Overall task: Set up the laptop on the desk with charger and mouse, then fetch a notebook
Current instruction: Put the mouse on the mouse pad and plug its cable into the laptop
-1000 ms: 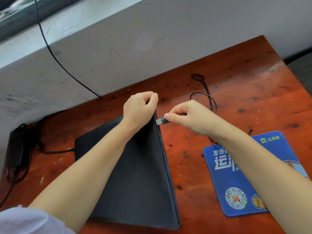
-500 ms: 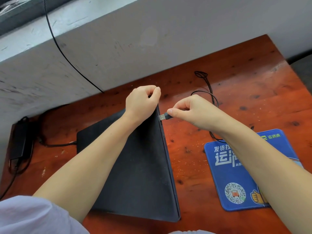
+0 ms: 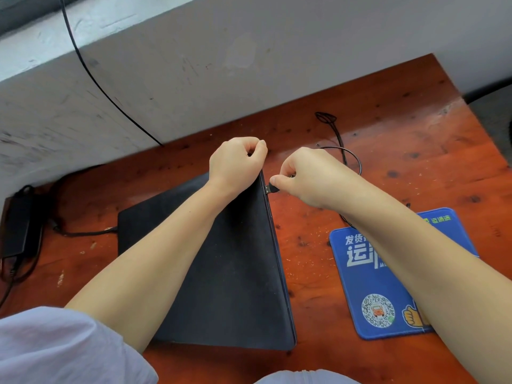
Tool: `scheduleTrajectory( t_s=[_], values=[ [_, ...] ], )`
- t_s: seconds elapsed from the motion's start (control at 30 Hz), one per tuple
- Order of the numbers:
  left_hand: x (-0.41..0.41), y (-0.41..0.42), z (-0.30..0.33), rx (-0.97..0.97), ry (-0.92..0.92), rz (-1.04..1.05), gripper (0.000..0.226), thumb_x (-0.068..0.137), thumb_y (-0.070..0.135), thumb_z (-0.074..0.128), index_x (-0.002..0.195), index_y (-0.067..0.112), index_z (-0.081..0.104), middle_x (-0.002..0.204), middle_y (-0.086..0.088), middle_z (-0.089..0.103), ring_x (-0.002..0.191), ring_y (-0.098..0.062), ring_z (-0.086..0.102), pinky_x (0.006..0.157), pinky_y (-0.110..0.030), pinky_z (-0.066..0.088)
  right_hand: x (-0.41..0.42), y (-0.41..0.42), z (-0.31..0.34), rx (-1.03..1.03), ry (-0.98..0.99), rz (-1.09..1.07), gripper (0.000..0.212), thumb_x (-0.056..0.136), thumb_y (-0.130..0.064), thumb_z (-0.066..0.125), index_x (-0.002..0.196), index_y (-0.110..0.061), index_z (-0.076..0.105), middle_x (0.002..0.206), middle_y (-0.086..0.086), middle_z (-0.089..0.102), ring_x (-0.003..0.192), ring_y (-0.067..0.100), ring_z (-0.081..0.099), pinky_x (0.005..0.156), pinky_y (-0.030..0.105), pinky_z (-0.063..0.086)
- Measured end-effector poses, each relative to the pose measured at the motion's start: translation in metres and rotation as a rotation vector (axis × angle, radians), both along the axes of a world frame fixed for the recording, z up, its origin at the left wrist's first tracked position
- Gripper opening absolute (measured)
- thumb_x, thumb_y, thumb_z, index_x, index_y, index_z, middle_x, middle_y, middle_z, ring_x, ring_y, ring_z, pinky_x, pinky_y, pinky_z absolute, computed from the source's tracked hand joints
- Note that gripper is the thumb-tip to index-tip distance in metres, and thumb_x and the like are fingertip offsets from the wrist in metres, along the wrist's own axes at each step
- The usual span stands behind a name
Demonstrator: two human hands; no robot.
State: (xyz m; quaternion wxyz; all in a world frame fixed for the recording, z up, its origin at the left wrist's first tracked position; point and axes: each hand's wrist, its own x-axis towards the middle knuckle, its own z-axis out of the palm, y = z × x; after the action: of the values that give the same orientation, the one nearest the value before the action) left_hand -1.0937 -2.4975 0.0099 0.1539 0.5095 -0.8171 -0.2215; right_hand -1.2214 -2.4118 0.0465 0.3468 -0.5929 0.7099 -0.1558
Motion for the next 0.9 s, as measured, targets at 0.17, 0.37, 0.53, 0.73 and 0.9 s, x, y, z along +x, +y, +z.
scheduleTrajectory(
  t_s=[0.17, 0.37, 0.53, 0.73, 0.9],
  values=[
    [0.000, -0.001, -0.004, -0.006, -0.012, 0.003, 0.038, 0.089, 0.028, 0.041, 0.053, 0.015, 0.040, 0.046, 0.002, 0.033, 0.051, -0.016, 0.035, 0.050, -0.027, 0.029, -0.003, 0.002, -0.001, 0.043, -0.058, -0.018, 0.036, 0.091, -0.035, 0.052, 0.084, -0.004, 0.069, 0.054, 0.003, 0.050, 0.043, 0.015, 0.041, 0.043, 0.024, 0.033],
    [0.000, -0.004, -0.004, -0.019, -0.021, 0.002, 0.038, 0.089, 0.028, 0.040, 0.052, 0.016, 0.038, 0.046, 0.002, 0.035, 0.049, -0.015, 0.035, 0.051, -0.027, 0.029, 0.002, 0.006, -0.009, -0.027, -0.063, -0.059, 0.033, 0.092, -0.037, 0.051, 0.083, -0.010, 0.069, 0.052, -0.001, 0.051, 0.046, 0.013, 0.043, 0.042, 0.024, 0.028],
    [0.001, -0.006, -0.004, -0.029, -0.016, 0.013, 0.038, 0.088, 0.029, 0.040, 0.056, 0.008, 0.047, 0.048, 0.002, 0.039, 0.050, -0.015, 0.038, 0.050, -0.025, 0.030, 0.000, 0.009, -0.014, -0.031, -0.180, -0.074, 0.031, 0.092, -0.036, 0.051, 0.091, -0.013, 0.070, 0.082, 0.005, 0.069, 0.078, 0.021, 0.063, 0.068, 0.030, 0.047],
    [-0.001, 0.000, -0.006, -0.020, -0.026, -0.013, 0.041, 0.088, 0.028, 0.041, 0.050, 0.017, 0.032, 0.045, 0.003, 0.032, 0.045, -0.013, 0.031, 0.049, -0.027, 0.027, -0.004, 0.000, 0.000, 0.005, 0.033, 0.072, 0.037, 0.092, -0.036, 0.051, 0.087, -0.004, 0.070, 0.058, 0.006, 0.055, 0.044, 0.014, 0.041, 0.044, 0.024, 0.032],
    [0.001, 0.001, -0.006, -0.025, -0.008, -0.030, 0.038, 0.089, 0.028, 0.040, 0.053, 0.016, 0.041, 0.047, 0.003, 0.036, 0.048, -0.013, 0.035, 0.050, -0.028, 0.029, -0.006, 0.004, -0.001, 0.050, -0.029, 0.051, 0.041, 0.092, -0.036, 0.051, 0.090, 0.002, 0.067, 0.056, 0.005, 0.046, 0.048, 0.019, 0.038, 0.047, 0.027, 0.032]
  ],
)
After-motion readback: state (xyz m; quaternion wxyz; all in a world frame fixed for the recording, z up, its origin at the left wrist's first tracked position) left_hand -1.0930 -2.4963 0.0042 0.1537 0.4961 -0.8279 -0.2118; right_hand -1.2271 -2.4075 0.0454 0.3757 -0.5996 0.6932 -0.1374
